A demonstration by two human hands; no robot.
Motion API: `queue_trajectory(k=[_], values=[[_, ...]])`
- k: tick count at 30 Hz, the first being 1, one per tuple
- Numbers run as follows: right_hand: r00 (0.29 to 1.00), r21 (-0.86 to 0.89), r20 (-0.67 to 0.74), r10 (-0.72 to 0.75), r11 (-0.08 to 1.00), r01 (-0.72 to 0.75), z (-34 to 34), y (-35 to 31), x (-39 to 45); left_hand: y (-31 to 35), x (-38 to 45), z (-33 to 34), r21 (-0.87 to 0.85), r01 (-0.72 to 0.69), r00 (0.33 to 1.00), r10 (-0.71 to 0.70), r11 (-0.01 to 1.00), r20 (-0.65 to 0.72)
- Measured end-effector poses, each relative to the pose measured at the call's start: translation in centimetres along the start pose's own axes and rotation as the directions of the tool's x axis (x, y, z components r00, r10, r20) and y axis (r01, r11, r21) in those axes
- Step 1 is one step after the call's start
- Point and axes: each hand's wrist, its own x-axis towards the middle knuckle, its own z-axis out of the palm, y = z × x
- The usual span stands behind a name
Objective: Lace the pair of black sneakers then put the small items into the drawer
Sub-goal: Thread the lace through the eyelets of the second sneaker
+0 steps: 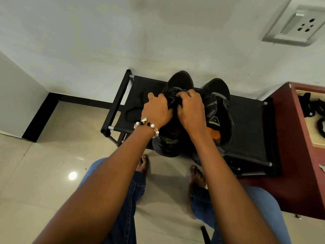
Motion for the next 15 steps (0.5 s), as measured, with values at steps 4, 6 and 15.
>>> queue_trajectory(k=[4, 6, 15], values=[[1.000, -0.053, -0.015, 0.019, 0.998, -0.020, 0.2, -0.2, 0.5, 0.0, 0.2, 0.7, 0.035, -0.011, 0.997, 0.013, 0.999, -0.075], [1.000, -0.059, -0.019, 0.018, 0.998, -0.019, 0.2, -0.4, 0.7, -0.1, 0.3, 1.0, 0.031, -0.004, 0.995, 0.007, 1.000, -0.103], [0.997, -0.111, -0.033, 0.069, 0.991, -0.072, 0.1, -1.3, 1.8, -0.9, 0.9, 1.7, 0.044, -0.008, 0.985, 0.015, 0.999, -0.171]])
